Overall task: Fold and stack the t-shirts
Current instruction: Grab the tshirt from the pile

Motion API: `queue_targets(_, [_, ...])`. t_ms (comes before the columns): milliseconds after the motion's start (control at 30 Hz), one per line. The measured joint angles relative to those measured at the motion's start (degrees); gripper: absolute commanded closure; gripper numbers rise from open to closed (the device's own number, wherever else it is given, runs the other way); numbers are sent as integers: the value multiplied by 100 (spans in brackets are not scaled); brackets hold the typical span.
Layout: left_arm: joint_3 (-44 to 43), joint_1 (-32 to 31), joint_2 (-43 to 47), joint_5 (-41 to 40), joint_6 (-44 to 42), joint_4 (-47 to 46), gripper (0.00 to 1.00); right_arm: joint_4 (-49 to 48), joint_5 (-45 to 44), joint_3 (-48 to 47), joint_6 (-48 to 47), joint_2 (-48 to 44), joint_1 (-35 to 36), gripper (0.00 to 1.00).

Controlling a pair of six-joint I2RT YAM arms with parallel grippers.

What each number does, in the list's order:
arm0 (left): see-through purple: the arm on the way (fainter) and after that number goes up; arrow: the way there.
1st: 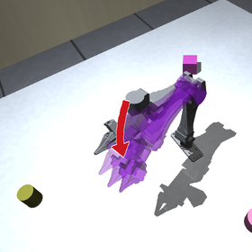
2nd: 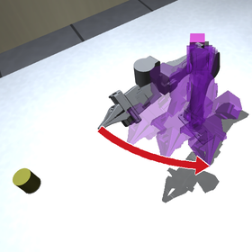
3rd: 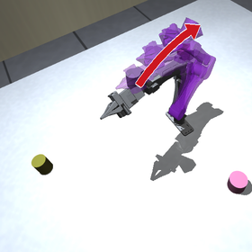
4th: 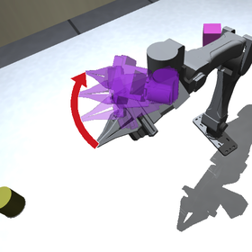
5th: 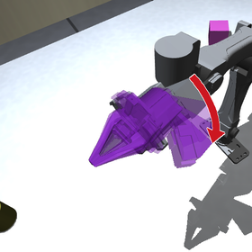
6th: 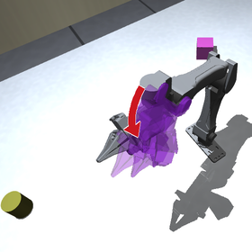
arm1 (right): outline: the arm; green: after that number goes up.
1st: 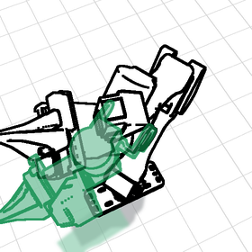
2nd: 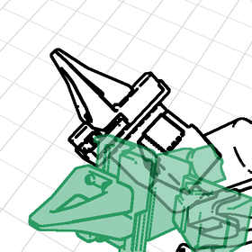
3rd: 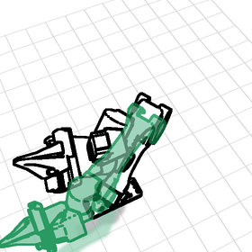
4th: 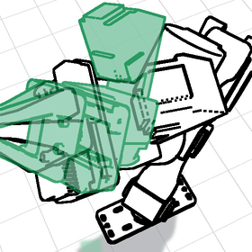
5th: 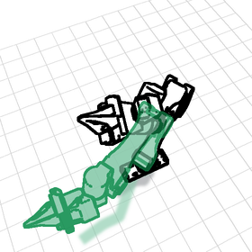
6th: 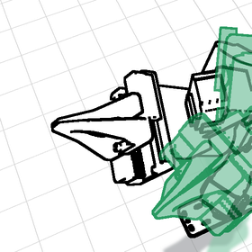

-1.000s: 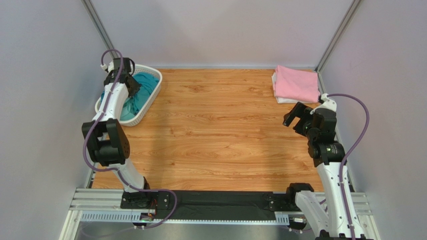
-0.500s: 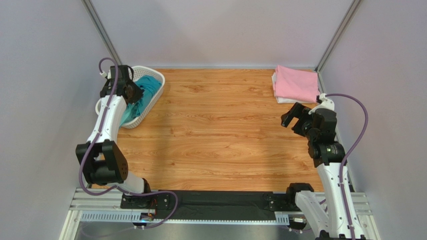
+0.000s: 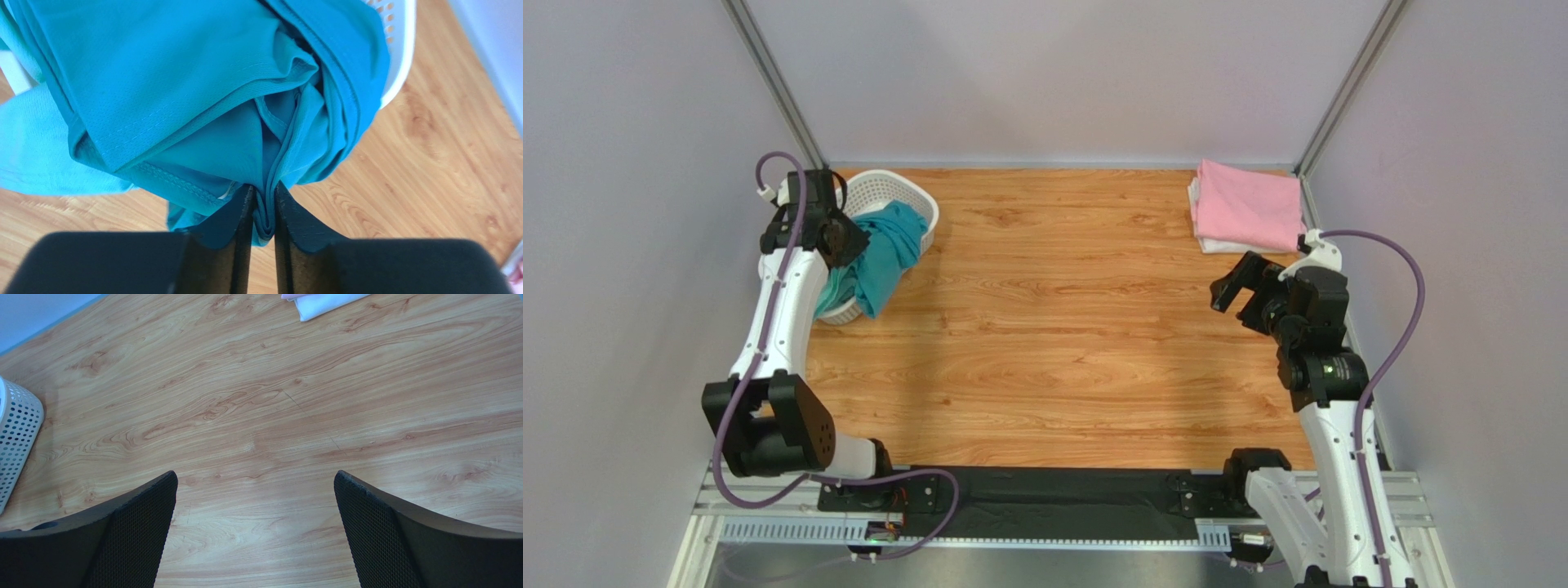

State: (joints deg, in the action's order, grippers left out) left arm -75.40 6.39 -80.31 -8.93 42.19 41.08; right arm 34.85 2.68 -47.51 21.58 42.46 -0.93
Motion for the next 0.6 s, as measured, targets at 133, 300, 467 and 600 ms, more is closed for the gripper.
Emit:
queue_targets(133, [63,0,-190,4,-37,164,45,0,2,0,0,92,0,0])
queue_targets(300, [15,-133,-177,-15,-87,361,5,0,0,0,0,195,0,0])
queue_targets(467, [-299,-671,-46,-238,-116,560,0,0,0,0,0,205,0,0])
queue_targets(600, [-807,-933,-232,-352,-125,680,0,0,0,0,0,214,0,0])
